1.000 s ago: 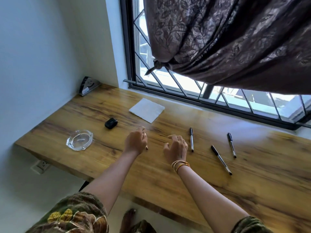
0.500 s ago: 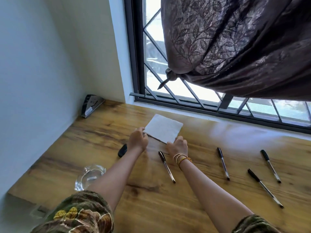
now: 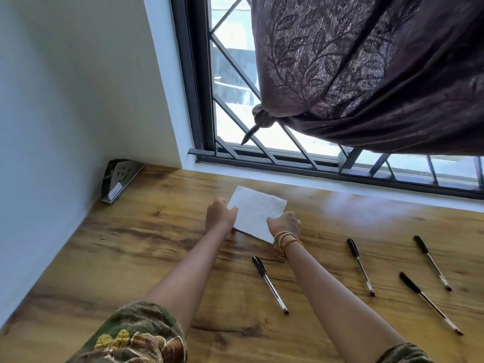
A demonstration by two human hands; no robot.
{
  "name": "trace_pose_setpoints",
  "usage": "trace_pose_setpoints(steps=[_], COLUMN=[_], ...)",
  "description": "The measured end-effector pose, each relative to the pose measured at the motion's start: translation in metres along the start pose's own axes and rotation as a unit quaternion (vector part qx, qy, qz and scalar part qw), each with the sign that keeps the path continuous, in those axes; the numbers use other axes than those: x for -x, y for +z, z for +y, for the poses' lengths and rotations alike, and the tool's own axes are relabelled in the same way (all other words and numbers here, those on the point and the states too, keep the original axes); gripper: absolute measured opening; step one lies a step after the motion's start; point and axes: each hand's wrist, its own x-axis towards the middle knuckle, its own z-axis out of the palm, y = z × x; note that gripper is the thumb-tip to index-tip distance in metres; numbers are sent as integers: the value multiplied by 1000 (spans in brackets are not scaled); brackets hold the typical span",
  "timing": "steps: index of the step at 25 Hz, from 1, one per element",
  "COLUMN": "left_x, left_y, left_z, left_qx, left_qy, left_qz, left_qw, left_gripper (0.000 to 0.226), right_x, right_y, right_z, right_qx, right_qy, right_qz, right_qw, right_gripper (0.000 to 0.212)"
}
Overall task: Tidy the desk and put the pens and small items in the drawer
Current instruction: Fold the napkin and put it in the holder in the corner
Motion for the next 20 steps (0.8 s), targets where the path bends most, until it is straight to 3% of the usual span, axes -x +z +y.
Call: trace_pose_setpoints(steps=[3,5,8,11,13,16,18,20], left_x=[-6,-10,-17,-19,-19,-9,-3,4], left_y=[3,4,4,6,7,4,-2,-13], left_z=[4,4,5,5,7,19,27,34], left_qx=[13,26,54,159,237,352,382,394], left_qy=[-36,-61,-87,-134,-152,-165,-157,-147], left_qz=[-1,-15,-62,-69,-78,-112,-163,-244], left_qw=[999,998,993,976,956,914,896,874], left_gripper=[30,37,26,26,28,31,34,36], right_x=[-6,-10,-2,14,26,32,28,24], right_y=[2,1,-3,6,15,28,33,30], right_z=[-2,-2,-1,9,14,18,19,16], right_qx=[-51,-73,-63,59,72,135,142,69], right_qy=[26,32,19,-153,-288,-364,-364,-361], right_qz=[-2,-11,6,105,77,27,49,94], right_qw=[998,997,998,981,952,921,919,925], right_gripper=[44,33,24,53,66,75,64,32])
